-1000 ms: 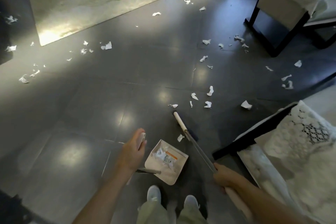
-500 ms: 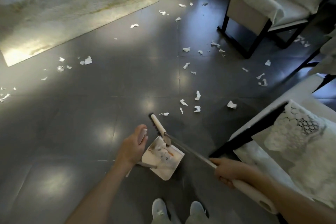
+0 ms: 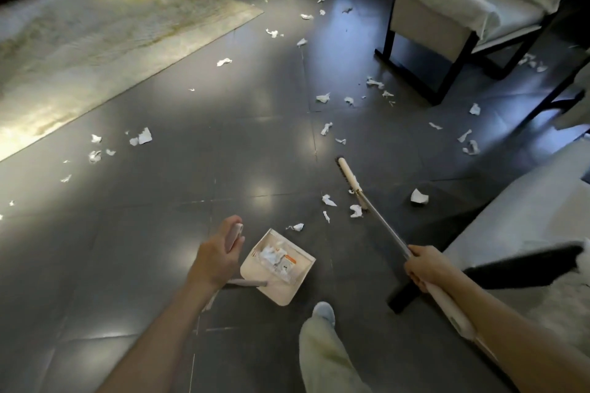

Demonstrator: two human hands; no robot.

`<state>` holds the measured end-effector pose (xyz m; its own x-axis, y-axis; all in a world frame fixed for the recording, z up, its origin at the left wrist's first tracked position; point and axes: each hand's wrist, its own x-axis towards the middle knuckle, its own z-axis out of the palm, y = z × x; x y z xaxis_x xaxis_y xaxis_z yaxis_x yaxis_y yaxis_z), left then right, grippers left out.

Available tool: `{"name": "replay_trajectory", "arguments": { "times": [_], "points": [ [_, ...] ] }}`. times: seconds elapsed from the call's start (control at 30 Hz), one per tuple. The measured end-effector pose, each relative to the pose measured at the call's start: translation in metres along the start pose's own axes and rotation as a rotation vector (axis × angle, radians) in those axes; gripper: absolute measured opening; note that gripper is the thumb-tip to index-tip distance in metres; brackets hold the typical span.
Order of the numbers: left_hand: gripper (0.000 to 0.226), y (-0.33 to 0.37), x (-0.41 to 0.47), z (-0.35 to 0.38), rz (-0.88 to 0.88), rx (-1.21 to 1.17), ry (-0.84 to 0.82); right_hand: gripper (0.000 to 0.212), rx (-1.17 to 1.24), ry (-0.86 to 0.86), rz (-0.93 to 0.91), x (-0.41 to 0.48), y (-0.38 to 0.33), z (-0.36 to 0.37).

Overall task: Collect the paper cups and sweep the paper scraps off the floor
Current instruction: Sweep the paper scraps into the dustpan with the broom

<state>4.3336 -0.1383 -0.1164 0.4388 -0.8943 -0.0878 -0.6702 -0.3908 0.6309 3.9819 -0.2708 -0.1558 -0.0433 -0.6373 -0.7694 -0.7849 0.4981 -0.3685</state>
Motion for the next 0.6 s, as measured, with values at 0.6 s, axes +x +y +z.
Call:
{"name": "replay_trajectory", "arguments": {
  "times": [0.6],
  "points": [
    [0.03,0.007,0.18,0.006,0.034,0.047,-0.05,0.018,-0.298,-0.207,-0.111,0.089,-0.096,-0.018]
  ]
}}
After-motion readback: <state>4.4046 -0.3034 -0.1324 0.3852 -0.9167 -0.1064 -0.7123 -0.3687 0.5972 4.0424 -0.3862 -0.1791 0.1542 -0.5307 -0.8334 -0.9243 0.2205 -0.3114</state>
